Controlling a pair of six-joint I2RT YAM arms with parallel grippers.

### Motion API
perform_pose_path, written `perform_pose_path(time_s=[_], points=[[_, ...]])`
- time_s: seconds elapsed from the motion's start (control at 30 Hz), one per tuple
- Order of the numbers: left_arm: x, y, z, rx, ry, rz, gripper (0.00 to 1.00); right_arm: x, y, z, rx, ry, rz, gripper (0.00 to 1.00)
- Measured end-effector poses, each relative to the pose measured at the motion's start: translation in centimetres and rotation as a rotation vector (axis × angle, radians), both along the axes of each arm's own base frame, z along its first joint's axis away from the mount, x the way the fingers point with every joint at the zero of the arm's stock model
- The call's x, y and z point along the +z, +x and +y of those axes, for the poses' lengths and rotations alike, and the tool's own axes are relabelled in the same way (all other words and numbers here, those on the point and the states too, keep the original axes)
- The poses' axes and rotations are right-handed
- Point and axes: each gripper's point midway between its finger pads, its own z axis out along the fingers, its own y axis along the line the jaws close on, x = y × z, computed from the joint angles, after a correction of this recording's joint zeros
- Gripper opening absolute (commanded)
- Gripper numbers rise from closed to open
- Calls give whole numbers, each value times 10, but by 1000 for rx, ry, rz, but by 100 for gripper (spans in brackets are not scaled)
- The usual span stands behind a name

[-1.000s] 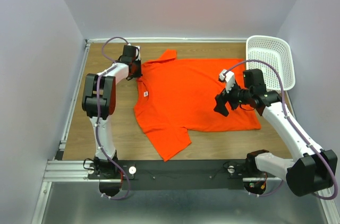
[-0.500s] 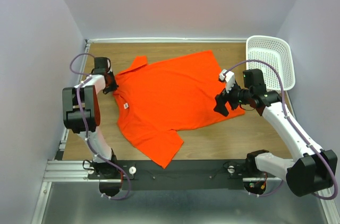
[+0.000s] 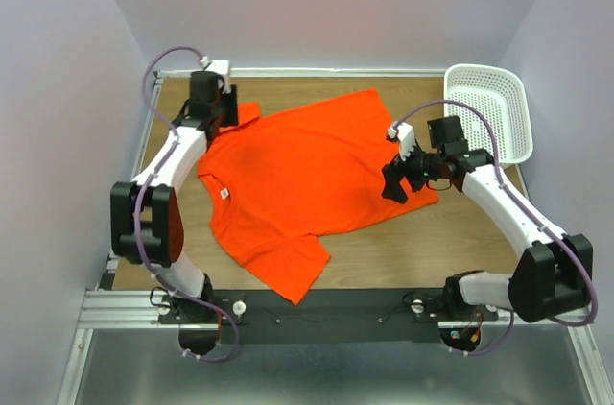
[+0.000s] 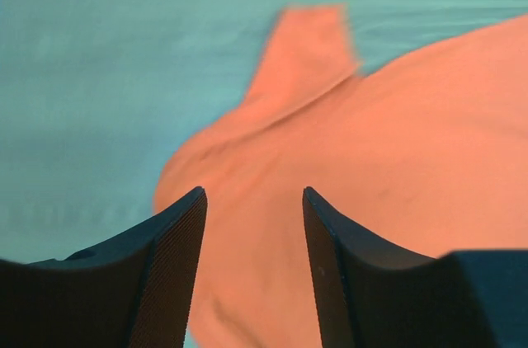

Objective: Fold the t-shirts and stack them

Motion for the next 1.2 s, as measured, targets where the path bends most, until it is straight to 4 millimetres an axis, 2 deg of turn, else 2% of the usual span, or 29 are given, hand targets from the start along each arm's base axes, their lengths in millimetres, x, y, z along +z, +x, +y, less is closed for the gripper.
perform_pose_path(time_s=[0.07, 0.13, 0.17, 0.27, 0.33, 0.43, 0.57, 0.7, 0.93, 1.2], points=[[11, 24, -32, -109, 64, -46, 54, -1, 7, 2, 2, 0, 8, 100], [8, 43, -56, -198, 137, -53, 54, 1, 14, 4, 6, 3, 10, 100], [-1, 58, -75, -246, 172, -53, 54, 1, 17, 5, 8, 2, 10, 100], [-34, 74, -91, -317, 269, 11, 54, 1, 20, 6, 16, 5, 9, 100], [-55, 84, -89, -335, 327, 57, 53, 0, 20, 7, 22, 6, 12, 100], [-70, 92, -81, -338, 399, 99, 52, -3, 20, 8, 30, 6, 21, 100], [-69, 101, -74, -331, 469, 111, 51, -9, 21, 7, 29, 3, 39, 100], [-69, 109, -78, -336, 501, 104, 51, -11, 21, 6, 30, 1, 41, 100], [-84, 106, -90, -372, 522, 142, 51, -11, 22, 5, 29, 1, 41, 100], [-102, 108, -89, -372, 543, 188, 48, -11, 22, 3, 23, 1, 41, 100]])
